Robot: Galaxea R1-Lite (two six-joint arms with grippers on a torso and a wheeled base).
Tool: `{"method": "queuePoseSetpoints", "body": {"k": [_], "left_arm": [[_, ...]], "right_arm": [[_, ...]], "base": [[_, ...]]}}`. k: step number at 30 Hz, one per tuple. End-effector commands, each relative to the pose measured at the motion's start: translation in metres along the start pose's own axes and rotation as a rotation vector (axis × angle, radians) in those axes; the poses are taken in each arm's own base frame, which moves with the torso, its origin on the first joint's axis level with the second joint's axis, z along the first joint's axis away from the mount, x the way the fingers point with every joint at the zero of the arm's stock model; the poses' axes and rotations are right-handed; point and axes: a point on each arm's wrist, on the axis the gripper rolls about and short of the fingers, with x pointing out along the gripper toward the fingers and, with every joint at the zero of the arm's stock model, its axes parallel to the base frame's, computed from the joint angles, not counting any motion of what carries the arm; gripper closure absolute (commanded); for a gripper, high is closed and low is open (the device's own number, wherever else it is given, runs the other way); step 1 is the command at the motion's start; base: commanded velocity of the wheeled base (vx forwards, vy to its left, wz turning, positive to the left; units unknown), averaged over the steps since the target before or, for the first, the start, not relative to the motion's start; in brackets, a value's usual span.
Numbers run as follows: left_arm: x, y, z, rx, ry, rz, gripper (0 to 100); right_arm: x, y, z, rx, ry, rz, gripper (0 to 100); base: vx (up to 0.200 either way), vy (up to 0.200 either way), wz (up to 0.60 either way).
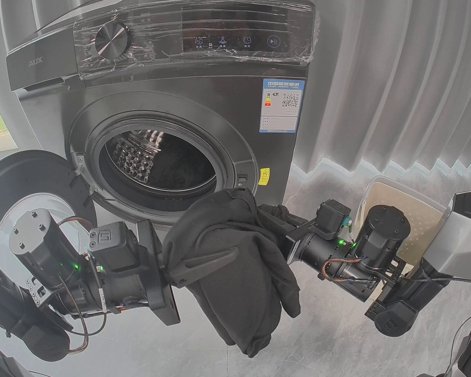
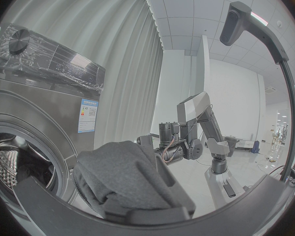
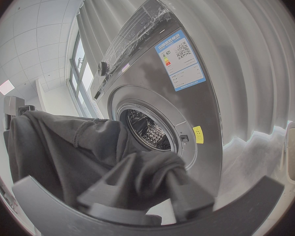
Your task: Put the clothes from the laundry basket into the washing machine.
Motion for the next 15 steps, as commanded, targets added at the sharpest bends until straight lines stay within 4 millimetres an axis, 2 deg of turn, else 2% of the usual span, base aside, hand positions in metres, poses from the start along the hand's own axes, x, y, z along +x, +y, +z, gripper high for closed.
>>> {"method": "queuePoseSetpoints", "body": {"k": [1,7,15], "left_arm": [[-0.001,0.004,0.001,0.005,-0.003,0.016,100],[-0.011,0.018,0.001,0.012,0.003,0.084,100],[-0.018,0.027,0.000,0.014,0.013,0.127,100]], "right_arm": [[-0.003,-0.001,0.001,0.004,0.003,-0.005,0],[-0.015,-0.020,0.005,-0.006,0.023,-0.026,0],[-0.043,-0.019,0.005,-0.019,0.100,0.056,0]], "base": [[0.000,0.000,0.00],[0.000,0.000,0.00],[0.000,0.000,0.00]]}}
